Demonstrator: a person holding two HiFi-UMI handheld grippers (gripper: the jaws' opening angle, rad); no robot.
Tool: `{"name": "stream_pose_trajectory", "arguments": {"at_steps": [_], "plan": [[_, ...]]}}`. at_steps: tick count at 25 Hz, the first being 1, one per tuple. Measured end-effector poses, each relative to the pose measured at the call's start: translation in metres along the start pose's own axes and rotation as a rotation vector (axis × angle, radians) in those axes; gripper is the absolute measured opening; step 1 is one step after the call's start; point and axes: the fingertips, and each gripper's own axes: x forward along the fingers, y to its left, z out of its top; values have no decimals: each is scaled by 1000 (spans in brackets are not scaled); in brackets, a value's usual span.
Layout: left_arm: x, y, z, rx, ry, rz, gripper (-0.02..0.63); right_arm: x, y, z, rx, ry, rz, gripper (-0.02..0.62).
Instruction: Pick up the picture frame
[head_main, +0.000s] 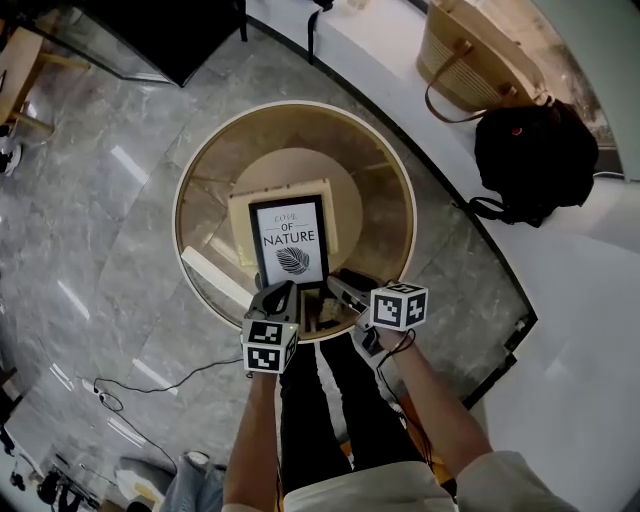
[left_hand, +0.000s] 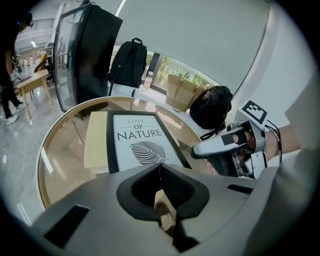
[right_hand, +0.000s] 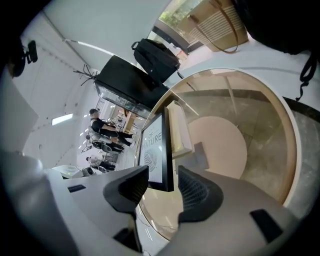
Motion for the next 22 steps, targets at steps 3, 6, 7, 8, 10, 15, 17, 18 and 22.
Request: {"name": "stream_pose_trajectory", "arguments": {"at_steps": [3,6,7,8,10,15,17,18,22], "plan": [[6,3,-1,-2,3,1,20,11,2,-3,-11,24,22,192],[9,4,-2,6,8,-3,20,25,1,-2,7,27,41,198],[9,5,-1,7,8,-9,20,31,0,-2,22,27,46,199],[9,5,0,7,7,-15,20,37,0,-3,37,29,52,199],[7,6,1,7,8,-24,20,46,0,-7,60,42,66,199],[6,18,-3,0,21,-33,20,62,1,-15,114,53,105,199],[6,23,-5,-4,26,-35,20,67,4,-16,134,48,128,199],[6,25,-5,-7,27,-35,20,69,6,-16,141,48,142,199],[9,29,-8,-16,28,-45,20,77,15,-13,166,45,215,198]]}}
